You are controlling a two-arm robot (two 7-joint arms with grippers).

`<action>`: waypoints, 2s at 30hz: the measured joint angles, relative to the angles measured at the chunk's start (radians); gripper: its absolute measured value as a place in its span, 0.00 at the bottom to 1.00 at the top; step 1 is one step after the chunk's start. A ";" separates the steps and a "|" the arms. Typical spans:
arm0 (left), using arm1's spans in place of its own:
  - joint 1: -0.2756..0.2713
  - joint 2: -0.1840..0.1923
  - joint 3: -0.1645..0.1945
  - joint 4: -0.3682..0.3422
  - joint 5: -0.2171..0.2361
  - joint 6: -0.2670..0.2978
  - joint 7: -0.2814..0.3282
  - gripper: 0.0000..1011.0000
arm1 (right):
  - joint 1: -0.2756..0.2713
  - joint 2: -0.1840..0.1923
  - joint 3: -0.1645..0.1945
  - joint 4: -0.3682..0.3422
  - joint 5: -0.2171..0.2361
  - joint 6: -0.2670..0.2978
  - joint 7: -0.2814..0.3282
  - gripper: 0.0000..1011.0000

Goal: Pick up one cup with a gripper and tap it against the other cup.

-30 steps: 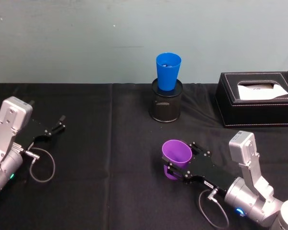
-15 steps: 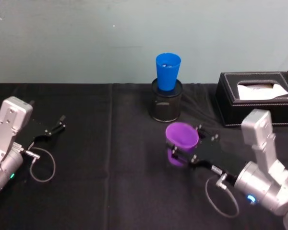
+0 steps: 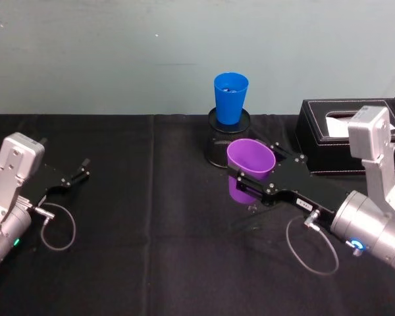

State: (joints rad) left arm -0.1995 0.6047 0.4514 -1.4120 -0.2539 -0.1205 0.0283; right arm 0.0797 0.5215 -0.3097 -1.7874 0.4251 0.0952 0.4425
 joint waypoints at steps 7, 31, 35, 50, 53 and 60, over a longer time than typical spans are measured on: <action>0.000 0.000 0.000 0.000 0.000 0.000 0.000 0.99 | 0.010 0.013 -0.006 -0.016 0.011 0.013 -0.013 0.73; 0.000 0.000 0.000 0.000 0.000 0.000 0.000 0.99 | 0.009 0.012 -0.006 -0.015 0.010 0.012 -0.014 0.73; 0.000 0.000 0.000 0.000 0.000 0.000 0.000 0.99 | 0.008 0.012 -0.006 -0.015 0.010 0.011 -0.013 0.73; 0.000 0.000 0.000 0.000 0.000 0.000 0.000 0.99 | 0.008 0.011 -0.006 -0.014 0.009 0.011 -0.012 0.73; 0.000 0.000 0.000 0.000 0.000 0.000 0.000 0.99 | 0.008 0.011 -0.006 -0.014 0.009 0.011 -0.013 0.73; 0.000 0.000 0.000 0.000 0.000 0.000 0.000 0.99 | 0.008 0.011 -0.006 -0.014 0.009 0.011 -0.013 0.73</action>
State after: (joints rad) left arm -0.1995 0.6047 0.4514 -1.4120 -0.2539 -0.1205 0.0283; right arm 0.0881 0.5330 -0.3154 -1.8018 0.4343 0.1057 0.4298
